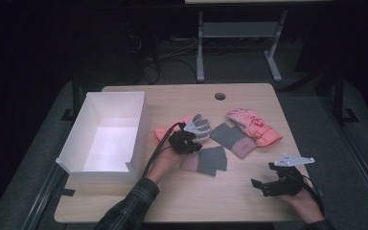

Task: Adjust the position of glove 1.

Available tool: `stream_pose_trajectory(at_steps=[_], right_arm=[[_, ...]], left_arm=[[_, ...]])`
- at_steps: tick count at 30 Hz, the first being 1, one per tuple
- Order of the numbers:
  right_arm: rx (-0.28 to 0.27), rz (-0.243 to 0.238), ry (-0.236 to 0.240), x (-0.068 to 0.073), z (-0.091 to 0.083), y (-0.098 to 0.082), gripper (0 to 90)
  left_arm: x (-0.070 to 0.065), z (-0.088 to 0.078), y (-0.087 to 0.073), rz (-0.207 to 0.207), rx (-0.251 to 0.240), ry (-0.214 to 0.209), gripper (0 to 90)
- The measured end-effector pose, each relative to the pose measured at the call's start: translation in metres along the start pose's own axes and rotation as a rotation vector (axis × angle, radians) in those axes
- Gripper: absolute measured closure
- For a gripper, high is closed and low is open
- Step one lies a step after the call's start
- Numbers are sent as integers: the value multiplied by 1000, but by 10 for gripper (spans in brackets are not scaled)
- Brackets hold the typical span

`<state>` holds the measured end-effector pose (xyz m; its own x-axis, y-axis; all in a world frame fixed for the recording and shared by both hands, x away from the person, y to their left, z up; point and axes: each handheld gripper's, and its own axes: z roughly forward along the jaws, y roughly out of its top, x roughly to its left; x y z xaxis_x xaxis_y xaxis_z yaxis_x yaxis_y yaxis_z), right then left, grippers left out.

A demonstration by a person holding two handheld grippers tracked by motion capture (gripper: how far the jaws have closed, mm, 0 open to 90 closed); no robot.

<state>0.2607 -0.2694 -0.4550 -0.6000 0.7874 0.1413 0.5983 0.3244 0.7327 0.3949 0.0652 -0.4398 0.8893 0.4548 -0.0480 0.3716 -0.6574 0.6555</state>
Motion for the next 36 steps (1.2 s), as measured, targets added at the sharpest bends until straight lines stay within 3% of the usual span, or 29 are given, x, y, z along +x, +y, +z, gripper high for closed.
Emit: stream_pose_trajectory(at_steps=[8,22,31,33,36], right_arm=[[-2,1,3,-1,0,-1,21],[-3,-7,-1,1,-2,0,21],[-2,-7,-5,1,-2,0,21],[-2,-7,-6,1,-2,0,21],[-5,-13,-8,1,-2,0,21]], left_arm=[[6,10,-3,-11,37,0,899],[-10,-8,-18,-15,107,-61,899],[-27,-18,-32,-18,109,-115,899],[-29,-19,-33,-22,104,-114,899],[-26,-26,-35,-18,121,-75,899]])
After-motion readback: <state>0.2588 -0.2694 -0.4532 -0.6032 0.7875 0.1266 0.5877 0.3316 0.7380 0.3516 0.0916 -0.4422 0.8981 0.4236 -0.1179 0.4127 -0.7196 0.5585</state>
